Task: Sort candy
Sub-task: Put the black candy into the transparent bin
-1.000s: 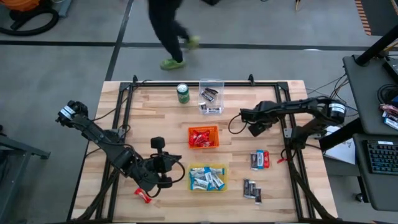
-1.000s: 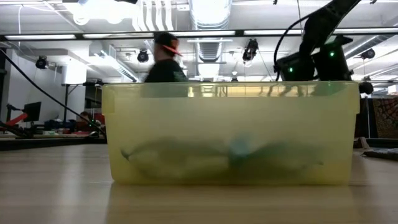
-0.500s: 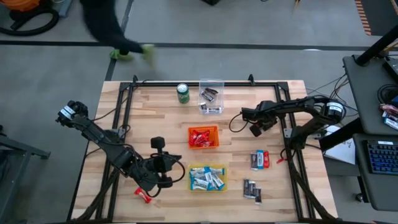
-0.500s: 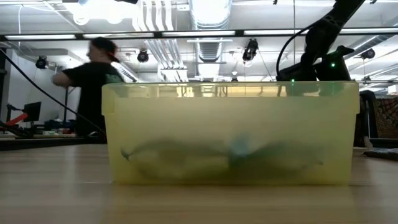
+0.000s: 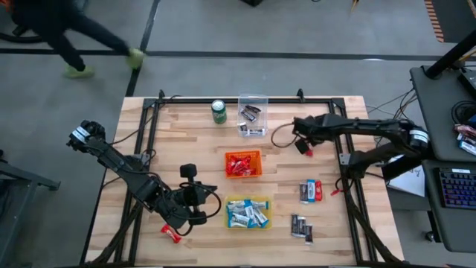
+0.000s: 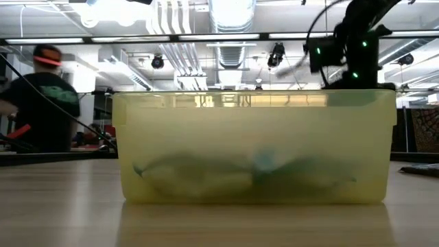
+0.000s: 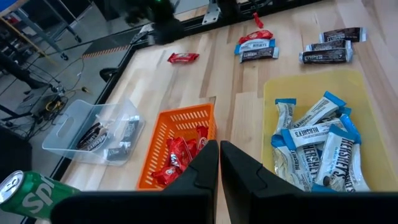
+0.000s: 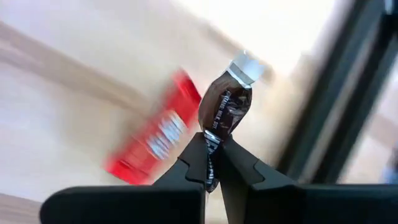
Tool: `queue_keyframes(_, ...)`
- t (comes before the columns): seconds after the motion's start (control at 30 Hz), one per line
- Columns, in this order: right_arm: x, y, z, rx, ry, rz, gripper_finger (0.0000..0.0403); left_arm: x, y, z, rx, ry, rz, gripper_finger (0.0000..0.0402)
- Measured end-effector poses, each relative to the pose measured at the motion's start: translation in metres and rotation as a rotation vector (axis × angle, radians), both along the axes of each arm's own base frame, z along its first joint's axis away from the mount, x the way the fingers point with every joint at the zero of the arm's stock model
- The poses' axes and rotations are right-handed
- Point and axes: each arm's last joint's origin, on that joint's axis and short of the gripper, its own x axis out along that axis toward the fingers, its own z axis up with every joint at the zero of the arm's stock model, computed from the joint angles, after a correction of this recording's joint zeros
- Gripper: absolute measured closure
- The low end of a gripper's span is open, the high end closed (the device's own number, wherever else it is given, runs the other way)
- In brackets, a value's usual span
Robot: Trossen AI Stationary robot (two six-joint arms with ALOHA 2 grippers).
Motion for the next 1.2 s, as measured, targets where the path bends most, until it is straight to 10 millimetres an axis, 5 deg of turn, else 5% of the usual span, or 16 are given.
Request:
queue_keyframes(0.23, 0.031, -0.012, 0.04, -0.19, -0.391, 0.246, 0.039, 0.0, 0.0, 0.0, -0.001, -0.001, 0.0, 0.0402)
queue_keyframes(0.43, 0.061, -0.022, 0.054, -0.303, -0.642, 0.47, 0.0391, 0.0, 0.0, 0.0, -0.01, -0.005, 0.005, 0.0402)
queue_keyframes(0.77, 0.108, -0.046, 0.029, -0.493, -0.728, 0.66, 0.0391, 0.0, 0.001, -0.001, -0.011, -0.013, 0.023, 0.0402)
queue_keyframes(1.03, 0.124, -0.084, 0.002, -0.52, -0.717, 0.559, 0.0383, -0.001, 0.001, -0.004, -0.005, -0.006, 0.023, 0.0402)
queue_keyframes(1.2, 0.13, -0.094, -0.009, -0.464, -0.713, 0.531, 0.0345, -0.002, 0.002, -0.008, 0.0, -0.001, 0.028, 0.0402)
